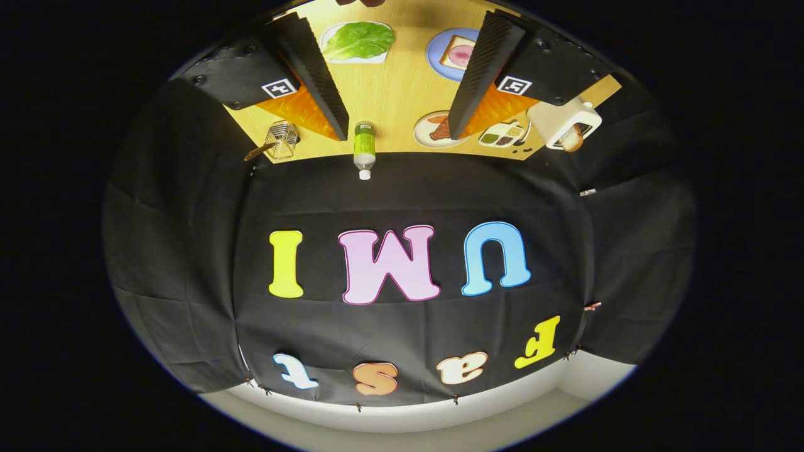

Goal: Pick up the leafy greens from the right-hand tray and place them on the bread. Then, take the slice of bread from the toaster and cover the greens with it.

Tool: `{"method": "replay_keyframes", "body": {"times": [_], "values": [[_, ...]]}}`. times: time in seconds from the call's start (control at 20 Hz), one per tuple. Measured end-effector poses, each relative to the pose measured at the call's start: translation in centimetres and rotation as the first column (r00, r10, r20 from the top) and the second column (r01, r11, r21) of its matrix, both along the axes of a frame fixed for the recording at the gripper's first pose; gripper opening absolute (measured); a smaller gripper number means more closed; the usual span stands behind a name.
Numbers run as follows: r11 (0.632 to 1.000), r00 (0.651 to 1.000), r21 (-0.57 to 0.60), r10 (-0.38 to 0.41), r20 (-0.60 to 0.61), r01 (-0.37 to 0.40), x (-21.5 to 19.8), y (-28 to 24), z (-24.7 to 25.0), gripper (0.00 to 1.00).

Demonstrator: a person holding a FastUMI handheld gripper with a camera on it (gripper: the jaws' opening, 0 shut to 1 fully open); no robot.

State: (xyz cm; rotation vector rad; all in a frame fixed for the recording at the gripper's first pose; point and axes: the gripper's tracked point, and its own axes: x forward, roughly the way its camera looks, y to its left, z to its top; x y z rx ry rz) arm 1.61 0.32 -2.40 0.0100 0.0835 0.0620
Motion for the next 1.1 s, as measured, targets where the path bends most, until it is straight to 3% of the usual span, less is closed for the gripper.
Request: {"method": "replay_keyframes", "body": {"times": [0.5, 0.85, 1.1], "values": [[0.999, 0.984, 0.024, -0.019, -0.178, 0.023, 1.1, -3.1, -7.1, 0.99], [1.0, 0.943, 0.009, -0.002, -0.334, 0.005, 2.4, -5.7, -15.2, 1.0], [1.0, 0.891, -0.007, 0.004, -0.455, -0.008, 3.3, -7.0, -22.3, 1.0]]}}
